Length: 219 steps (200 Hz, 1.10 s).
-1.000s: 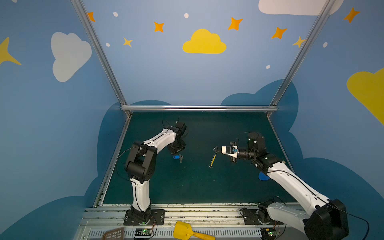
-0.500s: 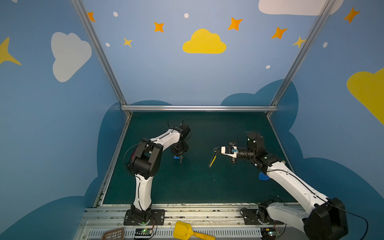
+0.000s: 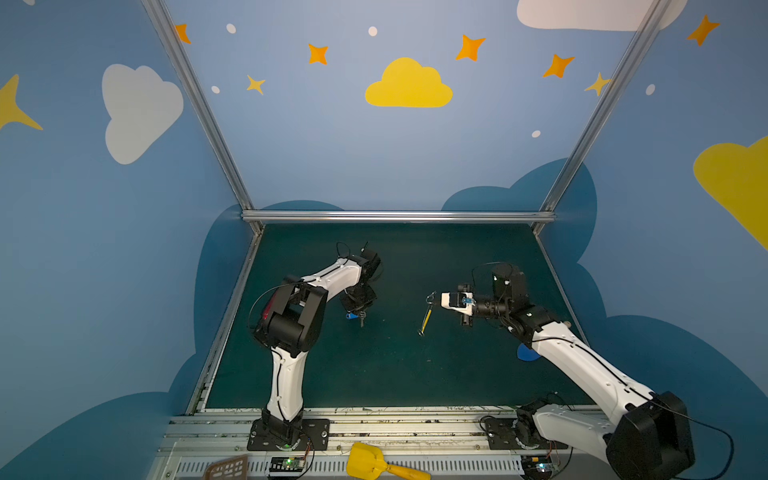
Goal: Put the keys on the keyring
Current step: 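Grasp the blue-tagged key by its ring with the left gripper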
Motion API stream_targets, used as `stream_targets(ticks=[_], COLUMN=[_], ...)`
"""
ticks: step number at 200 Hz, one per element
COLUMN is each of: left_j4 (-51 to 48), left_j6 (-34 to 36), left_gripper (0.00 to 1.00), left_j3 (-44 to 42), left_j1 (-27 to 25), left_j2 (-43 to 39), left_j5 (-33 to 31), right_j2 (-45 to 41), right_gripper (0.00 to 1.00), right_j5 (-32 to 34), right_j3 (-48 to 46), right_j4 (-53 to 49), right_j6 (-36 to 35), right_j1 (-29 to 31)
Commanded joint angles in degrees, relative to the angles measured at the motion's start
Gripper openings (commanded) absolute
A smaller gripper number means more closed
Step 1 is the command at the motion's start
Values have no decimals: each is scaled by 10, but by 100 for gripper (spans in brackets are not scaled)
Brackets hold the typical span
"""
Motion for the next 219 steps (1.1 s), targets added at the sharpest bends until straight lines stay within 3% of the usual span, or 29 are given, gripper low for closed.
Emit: stream_targets(ticks=[1,74,168,192,219], left_j4=[-16,-7,3,20,73], left_j6=[10,19,49,89,190], left_gripper=[22,10,4,4,4], left_j3=[6,1,-12,-17,-35], left_j1=[4,4,-1,-8,-14], left_j2=[10,2,-31,-56,-102], left_j5=[-15,-12,-11,-15,15], right_j2=[5,9,13,14,16], right_gripper=[0,0,0,0,0], right_j5=[-5,-6,-6,-3,-1], right_j3=[-2,0,4,4,2], right_j4=[-1,3,4,2,4], right_j6=[4,8,15,19,26], right_j1=[-2,-1,-1,-1,-4])
